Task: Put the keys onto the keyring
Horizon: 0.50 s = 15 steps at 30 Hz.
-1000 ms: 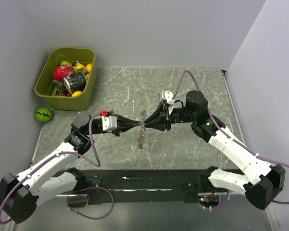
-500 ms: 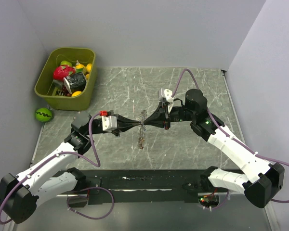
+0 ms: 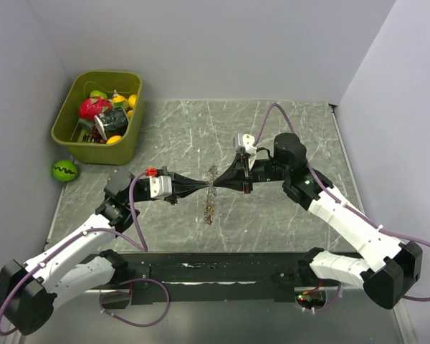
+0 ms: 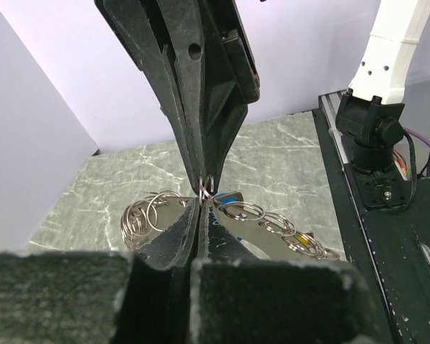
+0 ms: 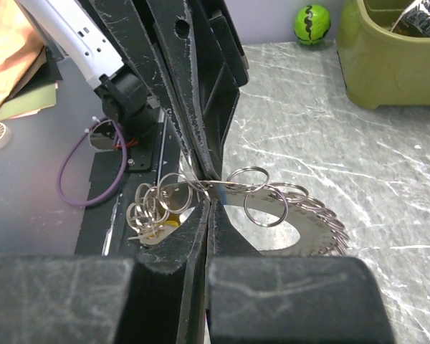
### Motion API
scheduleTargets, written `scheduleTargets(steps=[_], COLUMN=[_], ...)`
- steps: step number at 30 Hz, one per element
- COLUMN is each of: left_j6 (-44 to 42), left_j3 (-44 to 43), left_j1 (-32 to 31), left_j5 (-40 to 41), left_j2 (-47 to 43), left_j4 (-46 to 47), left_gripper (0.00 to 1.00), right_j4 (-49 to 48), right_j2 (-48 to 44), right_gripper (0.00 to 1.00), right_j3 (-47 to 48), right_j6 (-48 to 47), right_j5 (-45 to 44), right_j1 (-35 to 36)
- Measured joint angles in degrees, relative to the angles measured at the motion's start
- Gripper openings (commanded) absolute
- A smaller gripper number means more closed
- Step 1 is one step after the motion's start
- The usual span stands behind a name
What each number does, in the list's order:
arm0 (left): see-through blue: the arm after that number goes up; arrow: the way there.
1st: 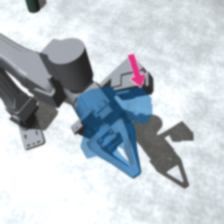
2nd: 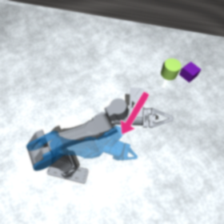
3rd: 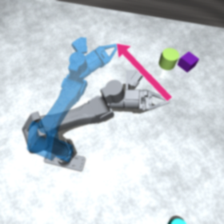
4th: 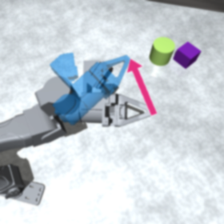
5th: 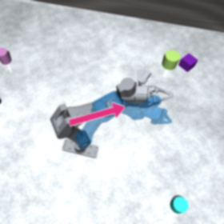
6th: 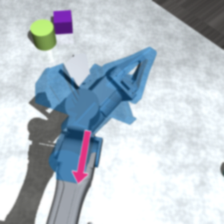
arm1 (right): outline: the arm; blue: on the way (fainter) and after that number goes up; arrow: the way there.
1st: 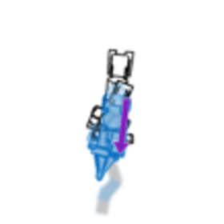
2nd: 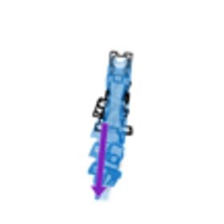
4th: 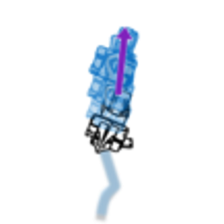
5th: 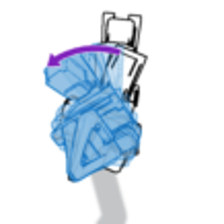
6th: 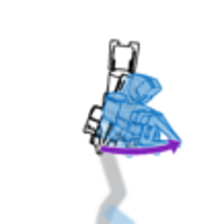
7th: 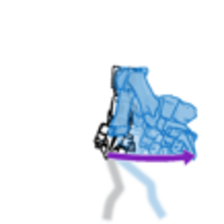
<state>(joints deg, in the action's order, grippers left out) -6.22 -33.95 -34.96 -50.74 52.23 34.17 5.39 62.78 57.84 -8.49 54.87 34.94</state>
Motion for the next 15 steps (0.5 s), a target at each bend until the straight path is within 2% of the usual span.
scheduleTargets(steps=[12, 13, 14, 15], left_j6=[1.4, 1.4, 1.3, 1.3], left_j3=[1.6, 1.6, 1.6, 1.6], left_j1=[0.1, 0.2, 0.2, 0.2], left_j5=[-0.4, -0.3, -0.2, 0.0], left_j2=[0.0, 0.0, 0.0, 0.0], left_j4=[3.0, 3.0, 3.0, 3.0], left_gripper=[0.01, 0.01, 0.01, 0.01], right_j4=[0.2, 0.2, 0.2, 0.2], right_j2=[1.5, 1.5, 1.5, 1.3], right_gripper=[0.01, 0.1, 0.13, 0.22], right_j3=[0.0, 0.0, 0.0, 0.0], right_j6=[-0.3, -0.3, -0.1, 0.0], right_j5=[-0.3, -0.5, -0.8, -1.1], right_j1=[0.2, 0.2, 0.2, 0.2])
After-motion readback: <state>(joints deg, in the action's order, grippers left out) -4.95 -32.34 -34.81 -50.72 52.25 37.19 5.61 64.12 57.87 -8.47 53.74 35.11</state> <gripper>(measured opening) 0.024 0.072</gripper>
